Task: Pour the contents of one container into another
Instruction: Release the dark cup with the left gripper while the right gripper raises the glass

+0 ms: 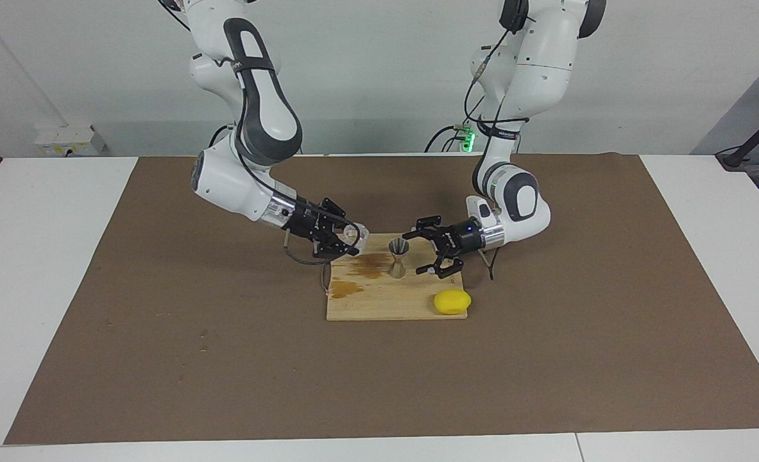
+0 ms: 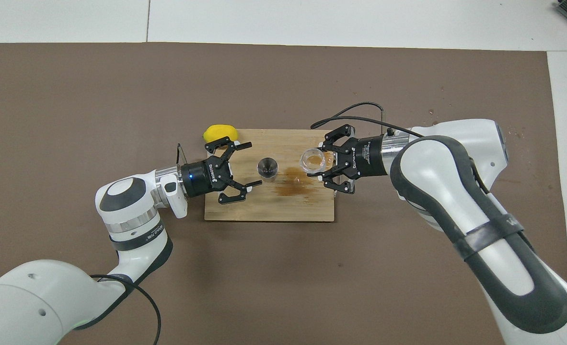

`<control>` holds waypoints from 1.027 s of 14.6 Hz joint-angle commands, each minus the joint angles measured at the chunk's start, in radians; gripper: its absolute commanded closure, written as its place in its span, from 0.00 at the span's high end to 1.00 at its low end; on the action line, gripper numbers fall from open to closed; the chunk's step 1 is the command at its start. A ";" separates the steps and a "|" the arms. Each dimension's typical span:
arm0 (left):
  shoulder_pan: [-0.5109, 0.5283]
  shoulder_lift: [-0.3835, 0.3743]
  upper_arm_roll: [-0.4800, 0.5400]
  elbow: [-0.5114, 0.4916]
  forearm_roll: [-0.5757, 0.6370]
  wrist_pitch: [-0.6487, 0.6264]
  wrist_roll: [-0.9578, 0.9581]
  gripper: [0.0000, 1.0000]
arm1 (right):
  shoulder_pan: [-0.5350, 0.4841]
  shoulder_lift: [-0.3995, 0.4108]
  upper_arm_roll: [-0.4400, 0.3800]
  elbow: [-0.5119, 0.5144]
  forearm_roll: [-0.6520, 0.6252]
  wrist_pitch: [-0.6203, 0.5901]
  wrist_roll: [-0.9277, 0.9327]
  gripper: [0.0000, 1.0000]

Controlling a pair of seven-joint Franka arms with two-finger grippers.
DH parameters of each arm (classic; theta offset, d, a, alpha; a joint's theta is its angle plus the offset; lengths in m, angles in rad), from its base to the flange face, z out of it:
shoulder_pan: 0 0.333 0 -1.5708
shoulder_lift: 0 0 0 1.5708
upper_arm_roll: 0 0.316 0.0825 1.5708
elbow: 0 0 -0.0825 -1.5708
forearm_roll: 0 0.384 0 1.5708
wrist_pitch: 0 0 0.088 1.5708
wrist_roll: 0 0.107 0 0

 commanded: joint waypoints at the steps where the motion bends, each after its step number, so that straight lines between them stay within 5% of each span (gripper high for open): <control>1: 0.076 -0.019 0.001 -0.043 0.074 -0.069 0.023 1.00 | 0.018 0.015 -0.006 0.033 -0.048 0.026 0.043 0.00; 10: 0.288 -0.034 0.001 -0.066 0.318 -0.183 0.022 1.00 | 0.069 0.038 -0.009 0.082 -0.069 0.046 0.095 0.00; 15: 0.355 -0.040 0.001 -0.069 0.382 -0.220 0.020 1.00 | 0.081 0.058 -0.013 0.123 -0.181 0.046 0.197 0.00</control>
